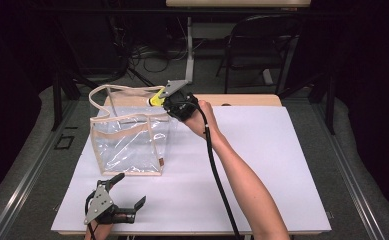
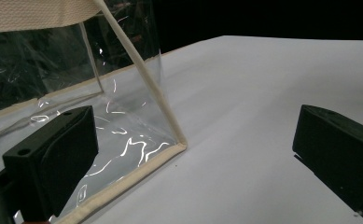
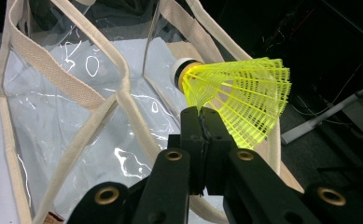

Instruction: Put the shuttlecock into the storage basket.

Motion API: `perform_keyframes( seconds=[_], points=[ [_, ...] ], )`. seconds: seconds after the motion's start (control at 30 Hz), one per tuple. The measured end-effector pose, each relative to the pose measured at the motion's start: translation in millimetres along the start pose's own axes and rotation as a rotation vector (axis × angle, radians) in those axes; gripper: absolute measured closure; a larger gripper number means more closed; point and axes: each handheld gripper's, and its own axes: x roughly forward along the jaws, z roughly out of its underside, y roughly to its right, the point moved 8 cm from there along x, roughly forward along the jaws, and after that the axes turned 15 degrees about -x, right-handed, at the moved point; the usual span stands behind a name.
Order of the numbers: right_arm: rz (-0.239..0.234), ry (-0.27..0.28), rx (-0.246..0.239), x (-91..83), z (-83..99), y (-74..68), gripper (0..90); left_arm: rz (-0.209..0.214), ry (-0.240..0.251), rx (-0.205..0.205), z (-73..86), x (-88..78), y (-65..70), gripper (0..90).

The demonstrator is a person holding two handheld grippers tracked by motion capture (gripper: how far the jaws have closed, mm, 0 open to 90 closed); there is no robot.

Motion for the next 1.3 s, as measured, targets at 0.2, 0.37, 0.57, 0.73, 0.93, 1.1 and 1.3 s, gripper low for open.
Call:
perform_keyframes(
  seconds=[0.2, 0.37, 0.57, 0.73, 0.93, 1.1, 1.3],
  points=[
    [-0.005, -0.003, -0.003, 0.8, -0.3, -0.4, 89.7, 0.000, -0.002, 0.003, 0.1, -0.1, 0.1, 0.2],
    [-0.005, -0.009, -0.002, 2.2, -1.3, -1.1, 89.7, 0.001, -0.003, 0.003, 0.1, -0.2, 0.2, 0.2],
    [-0.010, -0.017, -0.009, 3.2, -2.9, -1.7, 89.3, 0.001, -0.002, 0.003, 0.1, -0.1, 0.2, 0.2],
    [-0.011, -0.022, -0.009, 3.8, -3.7, -1.7, 89.3, 0.001, 0.000, 0.001, 0.1, -0.1, -0.1, 0.2],
    [-0.017, -0.032, -0.014, 5.5, -3.3, -2.6, 89.3, 0.001, -0.003, 0.003, 0.2, 0.0, 0.1, 0.2],
    [-0.021, -0.033, -0.013, 7.3, -4.0, -3.0, 88.7, 0.001, 0.000, 0.003, 0.0, -0.1, 0.0, 0.2],
    [-0.023, -0.036, -0.013, 8.4, -6.5, -3.8, 87.9, 0.002, 0.001, 0.002, -0.1, -0.2, 0.1, 0.2]
  ],
)
